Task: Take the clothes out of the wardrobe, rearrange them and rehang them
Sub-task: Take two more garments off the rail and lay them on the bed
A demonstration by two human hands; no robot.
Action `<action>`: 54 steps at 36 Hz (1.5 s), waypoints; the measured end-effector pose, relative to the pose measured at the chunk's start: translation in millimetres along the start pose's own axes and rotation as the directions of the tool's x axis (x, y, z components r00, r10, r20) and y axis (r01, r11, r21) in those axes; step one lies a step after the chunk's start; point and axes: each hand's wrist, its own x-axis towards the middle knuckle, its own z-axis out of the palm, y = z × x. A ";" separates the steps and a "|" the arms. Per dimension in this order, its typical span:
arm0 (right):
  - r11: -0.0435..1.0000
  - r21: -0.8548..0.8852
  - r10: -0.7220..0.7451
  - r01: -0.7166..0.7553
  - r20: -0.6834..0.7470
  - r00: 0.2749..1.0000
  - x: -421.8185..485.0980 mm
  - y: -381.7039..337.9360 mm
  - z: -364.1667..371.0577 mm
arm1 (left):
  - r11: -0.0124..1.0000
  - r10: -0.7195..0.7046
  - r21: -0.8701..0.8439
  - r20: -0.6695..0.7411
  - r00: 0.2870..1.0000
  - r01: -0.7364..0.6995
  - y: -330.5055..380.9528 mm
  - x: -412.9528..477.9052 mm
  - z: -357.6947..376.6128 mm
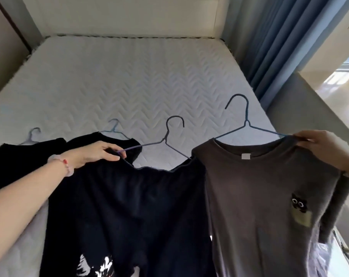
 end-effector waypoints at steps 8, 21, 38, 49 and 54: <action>0.978 -0.201 -0.074 0.058 -0.072 0.995 121.4 1.6 76.2 | 0.913 -0.091 0.341 -0.362 0.928 0.222 -27.3 146.3 -25.0; 0.973 -0.208 -0.009 0.104 0.415 0.910 67.2 1.7 250.6 | 0.869 -0.233 0.381 -0.245 0.941 0.315 -85.8 179.1 83.3; 0.557 0.581 0.348 -0.593 0.485 0.802 -57.5 8.9 218.4 | 0.951 -0.289 -0.225 -0.399 0.870 0.213 -74.8 58.9 146.4; 0.451 0.633 0.289 -0.629 0.563 0.774 -187.7 -37.1 140.3 | 0.901 -0.263 -0.428 -0.421 0.868 0.066 -10.6 -84.5 175.8; 0.463 0.602 0.297 -0.651 0.587 0.753 -250.2 -32.4 128.4 | 0.861 -0.328 -0.493 -0.350 0.878 0.125 -11.3 -141.5 223.6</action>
